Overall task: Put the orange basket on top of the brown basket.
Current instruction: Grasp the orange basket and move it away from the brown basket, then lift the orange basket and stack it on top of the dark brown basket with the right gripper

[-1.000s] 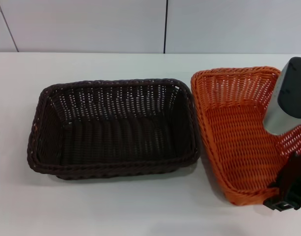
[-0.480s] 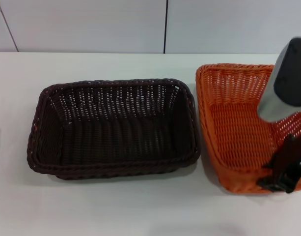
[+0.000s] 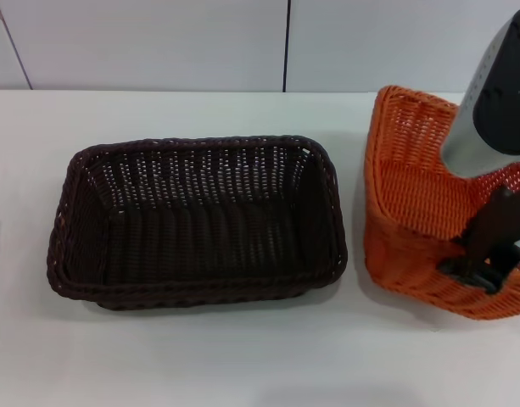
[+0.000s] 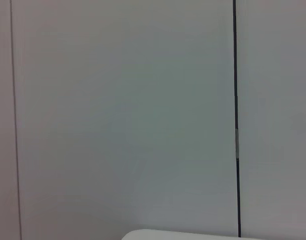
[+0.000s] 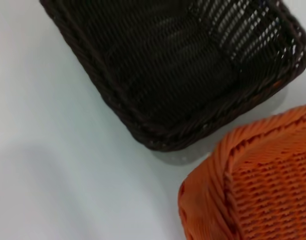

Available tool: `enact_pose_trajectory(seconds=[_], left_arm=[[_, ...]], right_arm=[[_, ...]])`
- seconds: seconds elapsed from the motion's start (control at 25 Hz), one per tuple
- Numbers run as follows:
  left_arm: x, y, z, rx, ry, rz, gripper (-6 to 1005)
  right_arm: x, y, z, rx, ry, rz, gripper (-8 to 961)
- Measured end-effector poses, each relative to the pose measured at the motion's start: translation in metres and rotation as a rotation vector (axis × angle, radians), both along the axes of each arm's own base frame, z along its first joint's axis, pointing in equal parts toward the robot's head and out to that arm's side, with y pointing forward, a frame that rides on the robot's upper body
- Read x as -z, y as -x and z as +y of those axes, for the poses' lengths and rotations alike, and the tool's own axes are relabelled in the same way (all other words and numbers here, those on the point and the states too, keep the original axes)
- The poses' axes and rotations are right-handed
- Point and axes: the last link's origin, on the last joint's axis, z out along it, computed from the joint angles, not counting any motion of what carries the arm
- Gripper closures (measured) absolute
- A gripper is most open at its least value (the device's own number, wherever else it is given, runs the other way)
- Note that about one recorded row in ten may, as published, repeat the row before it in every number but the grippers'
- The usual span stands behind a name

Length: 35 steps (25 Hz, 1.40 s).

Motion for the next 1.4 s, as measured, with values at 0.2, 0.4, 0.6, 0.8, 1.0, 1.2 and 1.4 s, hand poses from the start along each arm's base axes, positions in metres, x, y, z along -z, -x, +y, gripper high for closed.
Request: enact_pose_trajectory(seconds=[0.2, 0.4, 0.6, 0.8, 1.0, 1.2, 1.4], left_arm=[[0.000, 0.000, 0.000, 0.001, 0.000, 0.002, 290], [0.000, -0.001, 0.000, 0.005, 0.002, 0.005, 290], [0.000, -0.001, 0.001, 0.007, 0.002, 0.005, 290], [0.000, -0.001, 0.001, 0.008, 0.001, 0.006, 290], [0.000, -0.002, 0.001, 0.010, 0.002, 0.006, 290], [0.001, -0.003, 0.002, 0.014, 0.004, 0.006, 290], [0.001, -0.005, 0.005, 0.020, 0.006, 0.006, 290]], right_arm=[[-0.007, 0.009, -0.002, -0.043, -0.067, -0.010, 765], [-0.012, 0.018, -0.004, -0.084, -0.097, -0.004, 781], [-0.014, 0.021, -0.001, -0.102, -0.125, -0.033, 780], [-0.016, 0.026, 0.004, -0.132, -0.165, -0.061, 771], [-0.020, 0.032, 0.013, -0.182, -0.223, -0.091, 761], [-0.016, 0.046, 0.019, -0.304, -0.218, -0.095, 750], [0.003, 0.064, 0.016, -0.516, -0.139, -0.129, 739]])
